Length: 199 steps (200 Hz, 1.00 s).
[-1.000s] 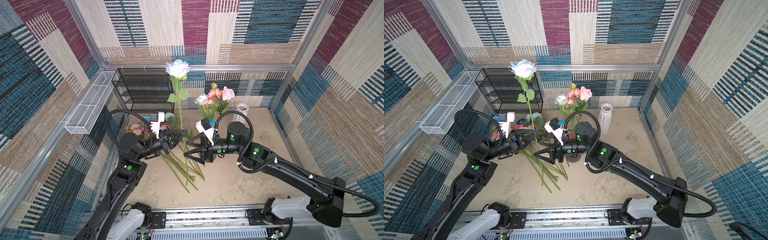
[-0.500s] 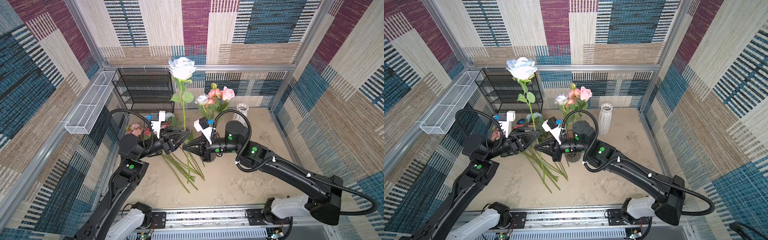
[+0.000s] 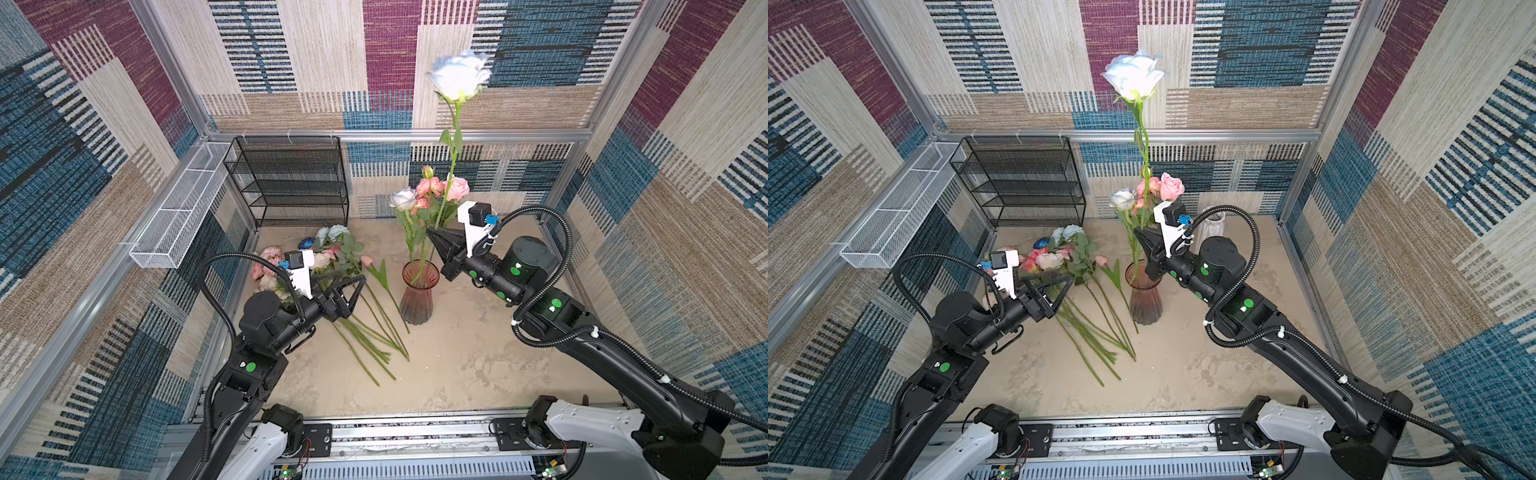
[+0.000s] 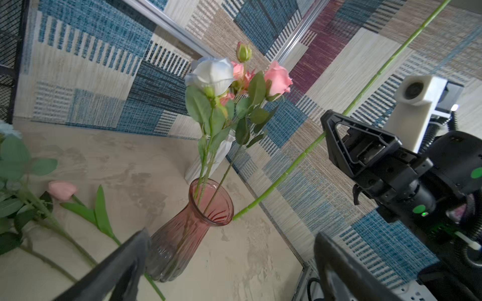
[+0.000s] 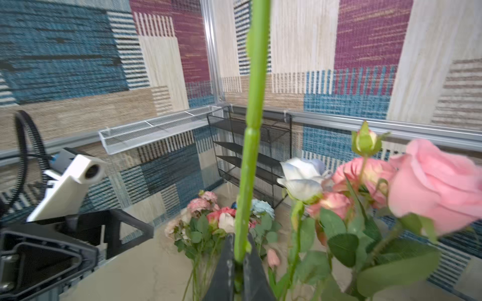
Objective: Arrange flowers in a vase
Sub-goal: Place the flower in the vase.
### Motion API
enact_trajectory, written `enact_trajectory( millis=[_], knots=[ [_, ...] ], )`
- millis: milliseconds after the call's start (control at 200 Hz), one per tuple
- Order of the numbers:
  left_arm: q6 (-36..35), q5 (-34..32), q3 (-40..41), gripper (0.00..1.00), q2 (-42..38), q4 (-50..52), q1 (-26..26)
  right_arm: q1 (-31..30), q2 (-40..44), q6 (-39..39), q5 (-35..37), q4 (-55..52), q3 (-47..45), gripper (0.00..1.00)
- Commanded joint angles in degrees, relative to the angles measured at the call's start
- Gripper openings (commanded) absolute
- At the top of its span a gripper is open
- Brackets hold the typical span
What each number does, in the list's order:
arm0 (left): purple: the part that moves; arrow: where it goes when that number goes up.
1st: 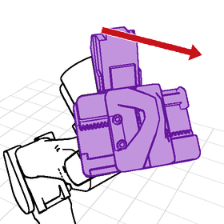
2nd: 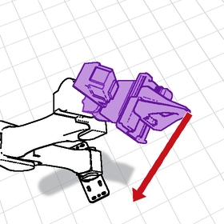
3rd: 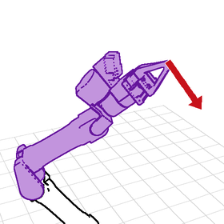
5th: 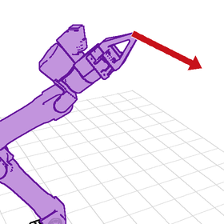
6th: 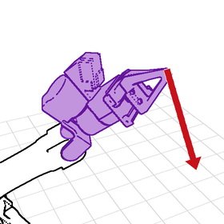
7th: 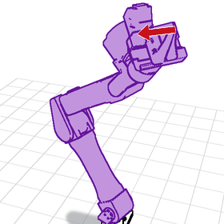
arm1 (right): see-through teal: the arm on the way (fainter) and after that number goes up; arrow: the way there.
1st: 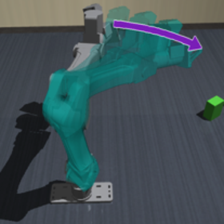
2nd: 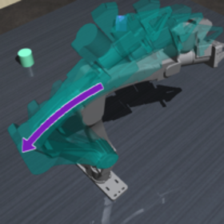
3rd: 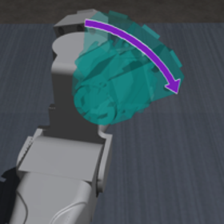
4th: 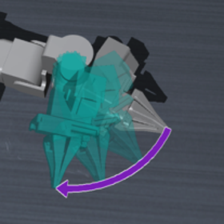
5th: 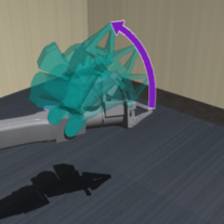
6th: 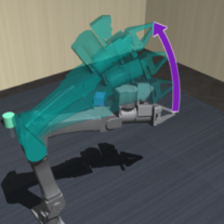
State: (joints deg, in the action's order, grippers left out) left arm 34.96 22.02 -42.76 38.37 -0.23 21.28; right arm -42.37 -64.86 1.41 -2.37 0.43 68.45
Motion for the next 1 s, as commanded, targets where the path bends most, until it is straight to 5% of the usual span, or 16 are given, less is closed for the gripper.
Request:
enact_trajectory(
  millis=[0, 411, 566, 631, 992],
  knots=[
    [-1.91, -4.04, 1.00, 1.00, -1.37, 1.78, -0.05, 1.04, -0.82, -2.79, 2.65, 7.16, -0.98, 0.00],
    [0.05, -11.18, 6.15, 1.00, -5.37, 4.01, -0.02, 2.12, -3.73, -0.31, 5.36, 9.71, -9.80, 0.00],
    [0.67, -11.51, 7.03, 1.00, -4.72, 4.24, -0.01, 2.14, -3.48, 3.20, 4.40, 7.97, -12.83, 0.50],
    [0.83, -12.29, 7.04, 0.99, -4.63, 4.86, -0.05, 2.12, -2.26, 4.52, 4.06, 8.00, -14.04, 0.61],
    [3.34, -15.18, 7.93, 0.98, -0.97, 7.62, -0.10, 2.12, 4.72, 11.07, -1.37, 4.15, -16.17, 0.76]
  ],
)
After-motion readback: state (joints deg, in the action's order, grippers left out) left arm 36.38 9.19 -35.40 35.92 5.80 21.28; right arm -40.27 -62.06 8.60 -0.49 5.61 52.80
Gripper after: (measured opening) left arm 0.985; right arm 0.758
